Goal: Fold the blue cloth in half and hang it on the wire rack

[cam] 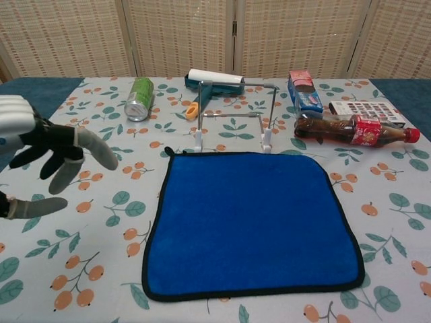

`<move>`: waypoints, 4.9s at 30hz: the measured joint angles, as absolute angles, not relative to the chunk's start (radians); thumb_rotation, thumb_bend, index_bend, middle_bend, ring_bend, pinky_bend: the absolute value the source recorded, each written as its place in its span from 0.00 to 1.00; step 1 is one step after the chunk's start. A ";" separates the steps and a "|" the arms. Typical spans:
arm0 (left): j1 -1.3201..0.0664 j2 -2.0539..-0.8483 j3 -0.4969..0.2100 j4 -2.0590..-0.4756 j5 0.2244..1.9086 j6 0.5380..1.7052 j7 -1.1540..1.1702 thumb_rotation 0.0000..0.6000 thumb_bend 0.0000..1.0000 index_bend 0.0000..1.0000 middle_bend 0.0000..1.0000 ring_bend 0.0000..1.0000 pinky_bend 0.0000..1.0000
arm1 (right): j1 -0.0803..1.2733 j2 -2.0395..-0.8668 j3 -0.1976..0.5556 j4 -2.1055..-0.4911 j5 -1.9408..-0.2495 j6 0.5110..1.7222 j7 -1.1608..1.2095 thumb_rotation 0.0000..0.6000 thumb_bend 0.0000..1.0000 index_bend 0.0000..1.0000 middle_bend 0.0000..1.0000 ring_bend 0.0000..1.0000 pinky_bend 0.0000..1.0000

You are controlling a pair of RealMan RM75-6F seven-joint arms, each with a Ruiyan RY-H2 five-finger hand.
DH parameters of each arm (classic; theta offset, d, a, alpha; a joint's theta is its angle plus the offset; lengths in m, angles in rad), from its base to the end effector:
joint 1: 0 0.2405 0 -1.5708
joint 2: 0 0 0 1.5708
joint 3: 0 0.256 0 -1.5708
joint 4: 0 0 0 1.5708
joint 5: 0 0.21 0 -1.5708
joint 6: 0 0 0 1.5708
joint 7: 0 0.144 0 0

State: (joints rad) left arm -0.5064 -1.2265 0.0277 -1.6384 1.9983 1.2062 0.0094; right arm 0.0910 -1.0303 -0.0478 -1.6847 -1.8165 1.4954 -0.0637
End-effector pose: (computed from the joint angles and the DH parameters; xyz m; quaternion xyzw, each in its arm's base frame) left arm -0.1713 0.2268 0.0572 -0.8336 -0.2014 -0.4465 0.2553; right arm -0.2695 -0.1540 0.1512 0.7108 -0.3148 0.3948 0.4898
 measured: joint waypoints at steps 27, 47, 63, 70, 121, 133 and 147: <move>-0.682 -1.444 0.083 -1.556 1.953 0.941 0.186 1.00 0.31 0.36 0.96 0.92 1.00 | 0.165 -1.087 -0.095 -1.686 -1.841 1.366 -0.090 1.00 0.29 0.45 0.58 0.56 0.73; -0.692 -1.519 0.115 -1.496 1.866 0.921 0.248 1.00 0.31 0.40 0.96 0.92 1.00 | 0.174 -1.086 -0.111 -1.689 -1.828 1.361 -0.088 1.00 0.29 0.45 0.58 0.57 0.73; -0.702 -1.558 0.114 -1.480 1.811 0.915 0.276 1.00 0.31 0.40 0.96 0.92 1.00 | 0.173 -1.087 -0.116 -1.680 -1.819 1.368 -0.077 1.00 0.29 0.45 0.58 0.57 0.73; -0.709 -1.576 0.111 -1.475 1.793 0.915 0.270 1.00 0.31 0.40 0.96 0.92 1.00 | 0.171 -1.090 -0.118 -1.674 -1.815 1.373 -0.071 1.00 0.29 0.45 0.58 0.58 0.73; -0.771 -1.624 0.100 -1.440 1.726 0.937 0.056 1.00 0.48 0.58 0.98 0.94 1.00 | 0.311 -1.239 -0.111 -1.608 -1.900 1.195 -0.178 1.00 0.25 0.45 0.78 0.81 0.96; -0.772 -1.622 0.103 -1.436 1.725 0.956 0.024 1.00 0.48 0.58 0.98 0.94 1.00 | 0.382 -1.361 -0.100 -1.511 -1.880 1.101 -0.227 1.00 0.16 0.46 0.80 0.83 0.98; -0.769 -1.623 0.108 -1.439 1.717 0.960 0.021 1.00 0.48 0.57 0.98 0.94 1.00 | 0.421 -1.397 -0.118 -1.482 -1.832 1.047 -0.234 1.00 0.16 0.46 0.80 0.83 0.98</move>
